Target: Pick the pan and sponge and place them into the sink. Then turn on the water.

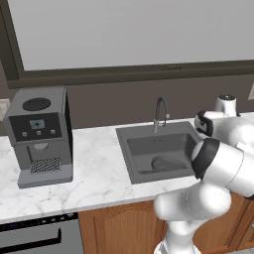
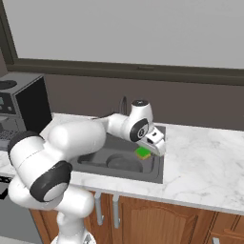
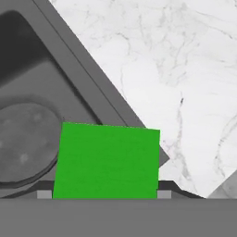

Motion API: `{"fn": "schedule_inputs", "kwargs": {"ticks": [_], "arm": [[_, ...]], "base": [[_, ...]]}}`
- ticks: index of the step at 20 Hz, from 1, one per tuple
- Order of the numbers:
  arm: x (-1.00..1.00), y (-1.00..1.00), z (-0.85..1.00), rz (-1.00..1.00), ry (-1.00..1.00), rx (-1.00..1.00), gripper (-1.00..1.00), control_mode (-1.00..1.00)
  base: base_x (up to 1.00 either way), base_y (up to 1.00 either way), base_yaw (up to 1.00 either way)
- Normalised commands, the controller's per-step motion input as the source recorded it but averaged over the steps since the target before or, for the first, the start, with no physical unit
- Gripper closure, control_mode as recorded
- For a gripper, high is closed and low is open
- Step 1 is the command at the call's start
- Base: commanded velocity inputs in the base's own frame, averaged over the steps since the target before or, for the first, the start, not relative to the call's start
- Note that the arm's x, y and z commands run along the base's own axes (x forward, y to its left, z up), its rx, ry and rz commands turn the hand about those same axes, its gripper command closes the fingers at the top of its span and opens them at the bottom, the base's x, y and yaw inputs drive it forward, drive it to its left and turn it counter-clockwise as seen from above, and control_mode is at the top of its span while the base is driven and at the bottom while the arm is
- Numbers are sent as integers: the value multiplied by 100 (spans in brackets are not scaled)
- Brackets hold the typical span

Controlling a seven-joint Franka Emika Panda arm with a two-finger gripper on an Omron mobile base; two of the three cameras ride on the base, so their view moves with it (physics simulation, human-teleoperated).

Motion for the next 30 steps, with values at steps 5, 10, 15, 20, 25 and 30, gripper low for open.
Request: {"fn": "schedule_inputs", "kwargs": {"ticks": [5,10,15,20,25,30], "arm": [[1,30,-4,-3,2,3,100,-100],[5,27,-10,-1,0,3,100,-100],[8,27,-11,0,0,1,100,-100],[11,23,-9,1,-1,2,100,-100],[10,19,-9,2,-1,2,100,-100],[9,8,-12,5,-1,0,100,-100]], "base": [[0,0,0],[0,0,0],[0,0,0],[0,0,0],[0,0,0],[0,0,0]]}}
